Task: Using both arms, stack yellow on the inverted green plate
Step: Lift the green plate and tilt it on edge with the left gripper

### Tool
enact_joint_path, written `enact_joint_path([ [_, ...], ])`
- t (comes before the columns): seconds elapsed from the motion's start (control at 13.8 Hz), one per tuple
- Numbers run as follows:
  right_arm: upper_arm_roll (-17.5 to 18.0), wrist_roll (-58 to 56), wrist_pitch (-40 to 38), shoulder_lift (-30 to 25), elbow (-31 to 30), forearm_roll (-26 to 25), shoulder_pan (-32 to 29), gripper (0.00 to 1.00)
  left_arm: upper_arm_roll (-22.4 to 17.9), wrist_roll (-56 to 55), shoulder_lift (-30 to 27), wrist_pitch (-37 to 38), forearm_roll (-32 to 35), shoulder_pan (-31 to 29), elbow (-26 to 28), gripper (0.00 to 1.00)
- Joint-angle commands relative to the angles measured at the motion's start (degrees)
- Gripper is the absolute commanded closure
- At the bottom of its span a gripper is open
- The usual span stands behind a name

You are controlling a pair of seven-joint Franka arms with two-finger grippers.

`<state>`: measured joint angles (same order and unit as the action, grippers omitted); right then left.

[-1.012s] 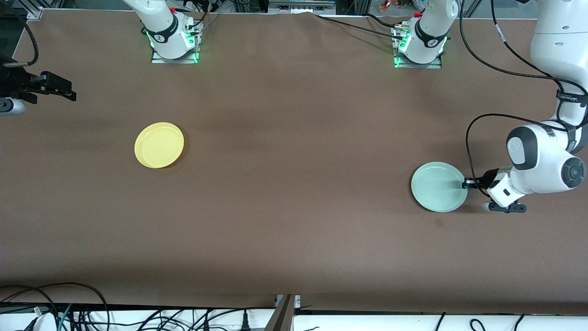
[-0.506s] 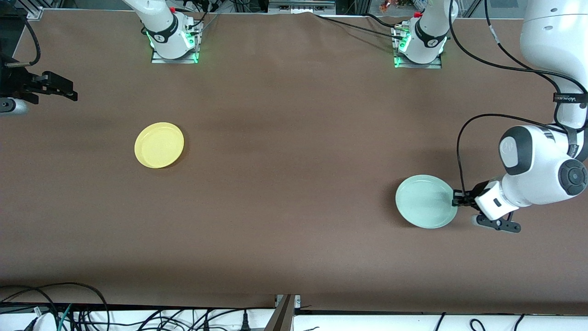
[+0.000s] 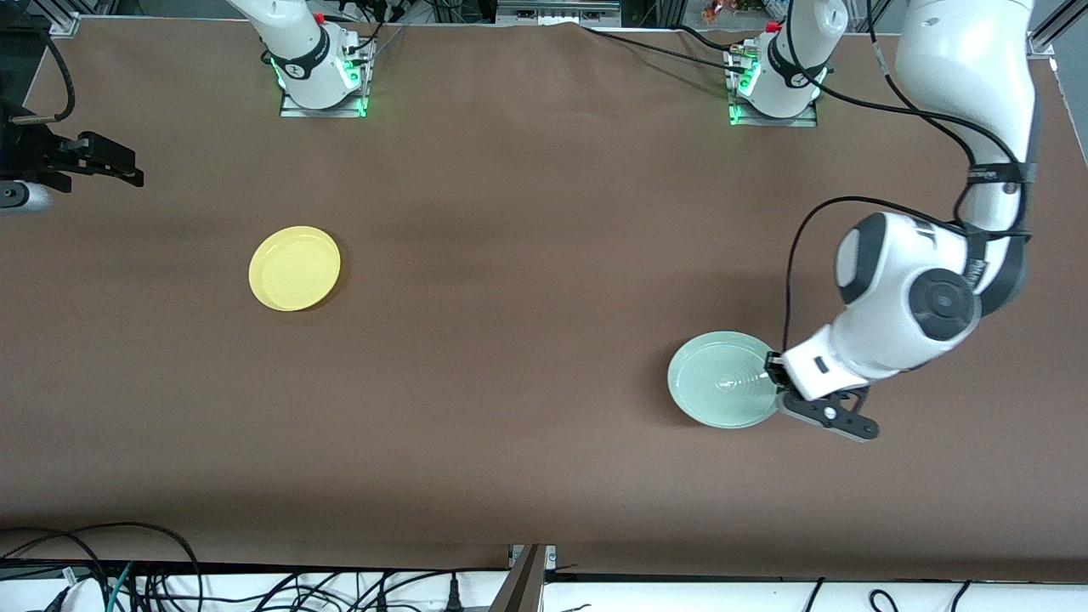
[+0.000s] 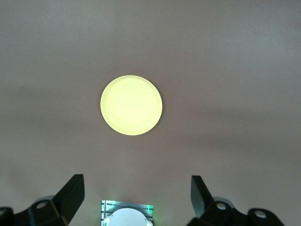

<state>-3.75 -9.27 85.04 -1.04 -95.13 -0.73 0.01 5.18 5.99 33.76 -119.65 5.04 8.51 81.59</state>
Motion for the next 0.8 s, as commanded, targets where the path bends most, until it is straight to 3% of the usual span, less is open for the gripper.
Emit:
enact_joint_path([
  [0.0,0.6,0.4,-1.0,0.6,1.4,0.9,-0.6,0.00,-1.1,-4.8,3.1,0.0,10.2,4.3,-6.2,1.00],
  [0.22,0.6,0.3,-1.0,0.6,1.4,0.9,-0.7,0.00,-1.2,-11.4,5.4,0.0,22.6,9.5,-9.2,1.00],
  [0.36,0.7,0.4,-1.0,0.6,1.4,0.9,-0.5,0.00,-1.2,-19.4,6.8,0.0,37.6,13.8,-9.3,1.00],
  [0.72,0.4,0.4,-1.0,0.9,1.4,1.0,0.4,0.00,-1.3,-29.5,11.0,0.6,57.0,20.3,-10.0,1.00],
])
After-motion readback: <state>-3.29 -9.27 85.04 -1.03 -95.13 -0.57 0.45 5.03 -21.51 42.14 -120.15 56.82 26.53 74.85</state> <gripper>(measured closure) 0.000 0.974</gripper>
